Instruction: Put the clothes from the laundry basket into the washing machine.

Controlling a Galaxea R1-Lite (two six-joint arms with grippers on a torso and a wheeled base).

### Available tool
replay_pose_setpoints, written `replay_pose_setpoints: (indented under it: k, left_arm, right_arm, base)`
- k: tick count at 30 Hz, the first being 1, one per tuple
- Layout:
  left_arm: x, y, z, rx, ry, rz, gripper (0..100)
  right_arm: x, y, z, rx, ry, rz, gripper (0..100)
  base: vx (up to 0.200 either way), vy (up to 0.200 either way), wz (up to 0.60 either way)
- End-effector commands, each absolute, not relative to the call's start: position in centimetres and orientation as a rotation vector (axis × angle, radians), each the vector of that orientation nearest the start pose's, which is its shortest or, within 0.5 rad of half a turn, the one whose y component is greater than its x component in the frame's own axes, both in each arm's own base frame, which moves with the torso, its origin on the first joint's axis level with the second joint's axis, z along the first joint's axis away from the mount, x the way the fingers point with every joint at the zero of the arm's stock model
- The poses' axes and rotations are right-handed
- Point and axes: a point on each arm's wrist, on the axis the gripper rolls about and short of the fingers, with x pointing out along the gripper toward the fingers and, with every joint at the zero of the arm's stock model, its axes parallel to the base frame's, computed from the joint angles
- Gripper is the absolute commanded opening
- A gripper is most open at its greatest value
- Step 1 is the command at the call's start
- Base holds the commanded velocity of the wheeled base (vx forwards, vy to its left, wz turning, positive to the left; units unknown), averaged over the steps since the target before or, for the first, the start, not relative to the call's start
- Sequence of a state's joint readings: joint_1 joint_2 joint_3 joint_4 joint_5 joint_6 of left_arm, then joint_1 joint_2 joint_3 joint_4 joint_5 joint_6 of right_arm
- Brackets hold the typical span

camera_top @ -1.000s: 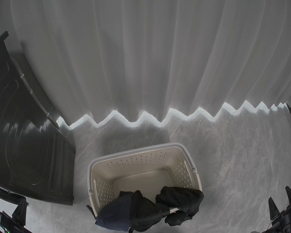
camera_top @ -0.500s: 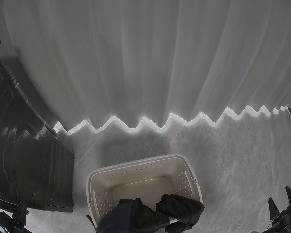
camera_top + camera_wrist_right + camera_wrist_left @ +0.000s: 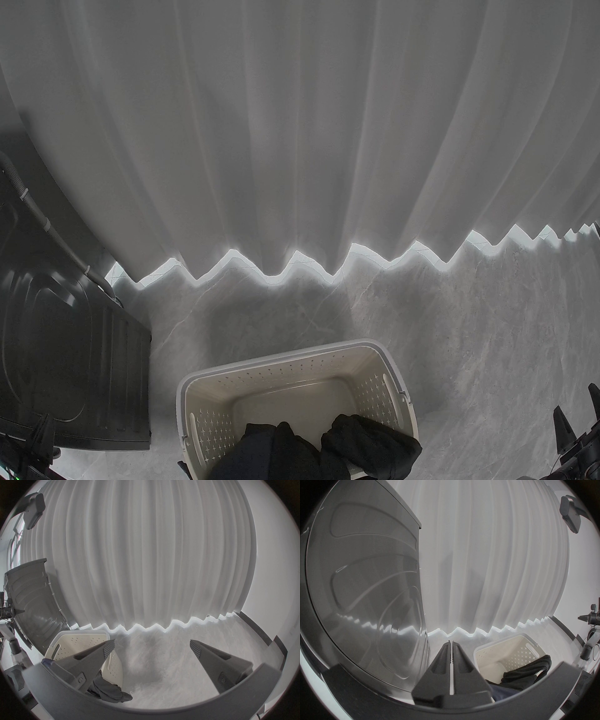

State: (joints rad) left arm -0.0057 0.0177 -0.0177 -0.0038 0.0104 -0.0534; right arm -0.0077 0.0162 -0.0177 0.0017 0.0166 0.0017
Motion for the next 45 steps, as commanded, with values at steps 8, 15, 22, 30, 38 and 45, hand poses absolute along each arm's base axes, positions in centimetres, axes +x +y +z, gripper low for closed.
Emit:
replay_pose_setpoints:
  k: [8,15,22,30,38,45]
  left_arm:
    - [-2.24,0.05,7.65,-0.054,0.000,0.011,0]
    - [-2.24,0.05,7.65,-0.054,0.000,0.011,0]
    - [-2.24,0.05,7.65,-0.054,0.000,0.011,0]
    - [-2.24,0.05,7.65,-0.054,0.000,0.011,0]
    - [-2.24,0.05,7.65,-0.054,0.000,0.011,0]
    - [-2.25,0.05,7.65,-0.054,0.000,0.012,0]
  right_arm:
    - [-2.23,0.06,7.55,0.002,0.008,0.009,100]
    - [-2.23,0.06,7.55,0.002,0.008,0.009,100]
    - [-2.23,0.06,7.55,0.002,0.008,0.009,100]
    - [-2.23,0.06,7.55,0.002,0.008,0.009,100]
    - [-2.23,0.06,7.55,0.002,0.008,0.009,100]
    - [-2.23,0.06,7.55,0.002,0.008,0.009,100]
  base:
    - [0.050,0.000,0.00]
    - [0.000,0.000,0.00]
    - [0.000,0.000,0.00]
    - [0.000,0.000,0.00]
    - [0.000,0.000,0.00]
    - [0.000,0.000,0.00]
